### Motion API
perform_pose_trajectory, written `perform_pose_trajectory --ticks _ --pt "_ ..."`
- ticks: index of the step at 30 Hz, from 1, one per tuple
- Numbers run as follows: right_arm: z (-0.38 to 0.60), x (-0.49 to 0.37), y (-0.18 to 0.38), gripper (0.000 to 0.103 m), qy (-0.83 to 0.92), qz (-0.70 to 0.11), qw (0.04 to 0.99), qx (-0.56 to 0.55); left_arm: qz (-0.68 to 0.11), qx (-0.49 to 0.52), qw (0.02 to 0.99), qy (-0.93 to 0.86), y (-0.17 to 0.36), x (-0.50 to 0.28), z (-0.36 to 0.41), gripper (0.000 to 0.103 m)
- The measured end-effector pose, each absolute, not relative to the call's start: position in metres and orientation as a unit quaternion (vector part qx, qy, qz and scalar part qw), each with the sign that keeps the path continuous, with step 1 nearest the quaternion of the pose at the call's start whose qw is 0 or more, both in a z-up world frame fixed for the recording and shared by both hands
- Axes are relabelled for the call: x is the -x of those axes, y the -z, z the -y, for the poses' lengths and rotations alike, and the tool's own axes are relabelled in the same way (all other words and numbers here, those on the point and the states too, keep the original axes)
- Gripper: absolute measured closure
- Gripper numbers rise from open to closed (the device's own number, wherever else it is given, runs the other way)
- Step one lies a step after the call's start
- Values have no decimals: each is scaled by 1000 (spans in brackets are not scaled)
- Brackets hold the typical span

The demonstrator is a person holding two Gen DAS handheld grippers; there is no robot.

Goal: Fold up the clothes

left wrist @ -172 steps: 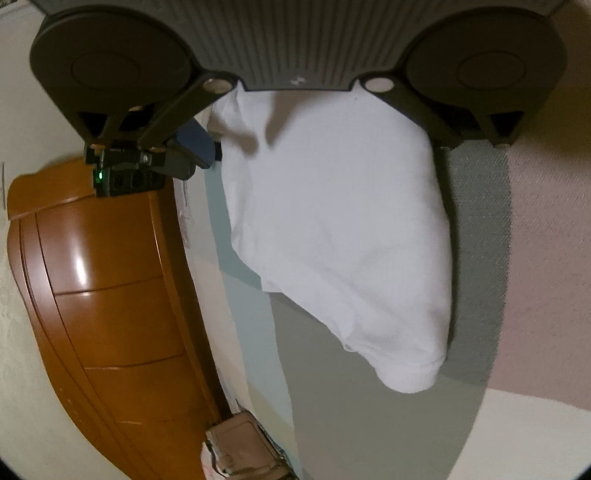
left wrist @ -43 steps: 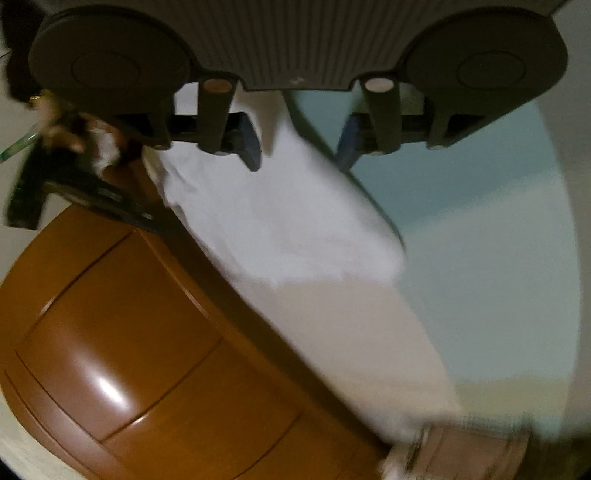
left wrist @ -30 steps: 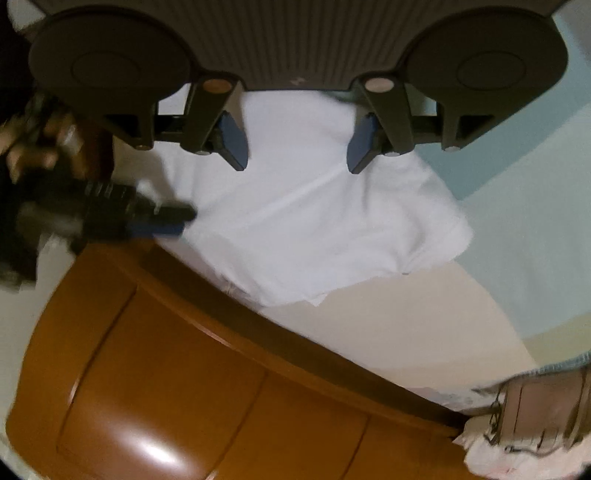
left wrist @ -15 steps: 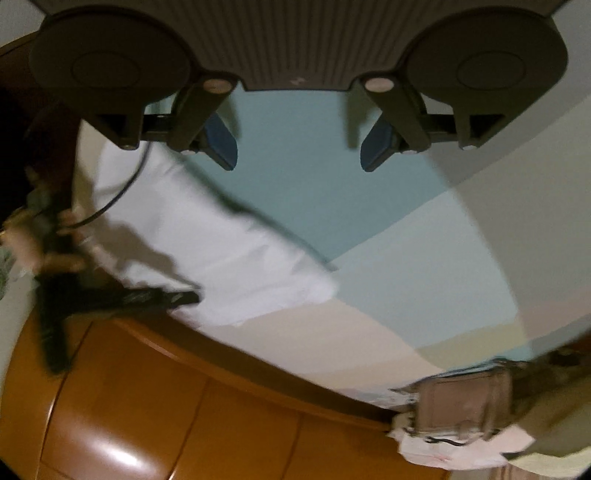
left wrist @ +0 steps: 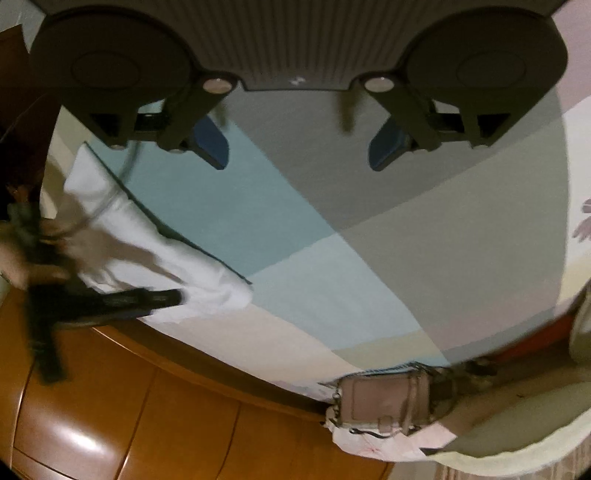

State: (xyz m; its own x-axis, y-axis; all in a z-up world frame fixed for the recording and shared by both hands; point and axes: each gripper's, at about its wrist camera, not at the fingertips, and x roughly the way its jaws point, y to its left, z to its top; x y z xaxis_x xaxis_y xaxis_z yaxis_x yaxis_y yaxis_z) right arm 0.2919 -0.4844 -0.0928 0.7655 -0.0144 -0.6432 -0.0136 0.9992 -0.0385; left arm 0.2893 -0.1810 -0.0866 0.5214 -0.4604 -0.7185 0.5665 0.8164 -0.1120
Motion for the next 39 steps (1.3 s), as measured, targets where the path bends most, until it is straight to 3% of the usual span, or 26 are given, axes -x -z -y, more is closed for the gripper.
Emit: perform_pose_trajectory --ticks 3,9,12,14,17,22,26,29,35,39 --pt "477 -250 87 20 9 -333 942 47 -391 -62 870 295 90 -283 178 17" --pt "476 -223 131 18 31 -362 931 46 -398 -76 861 308 94 -266 187 17" --pt "476 -214 116 17 41 -362 931 31 -385 -103 862 313 91 -254 190 13" --pt "474 -200 117 10 36 -358 932 35 -376 -118 864 314 91 -249 192 12" --pt "471 -189 136 10 29 -390 920 43 -373 -135 865 308 92 -245 197 12" --pt "493 -167 124 6 41 -361 931 22 -366 -153 865 306 95 -241 203 12" --pt "522 -168 140 4 74 -391 917 -8 -361 -152 871 296 97 -239 204 12" --pt "526 -160 129 4 83 -379 922 -11 -341 -172 883 273 98 -234 206 2" --pt "537 -181 110 4 72 -322 944 -31 -327 -167 890 270 93 -230 208 2" --pt "559 -202 127 4 105 -348 929 -63 -324 -153 892 276 86 -228 204 2"
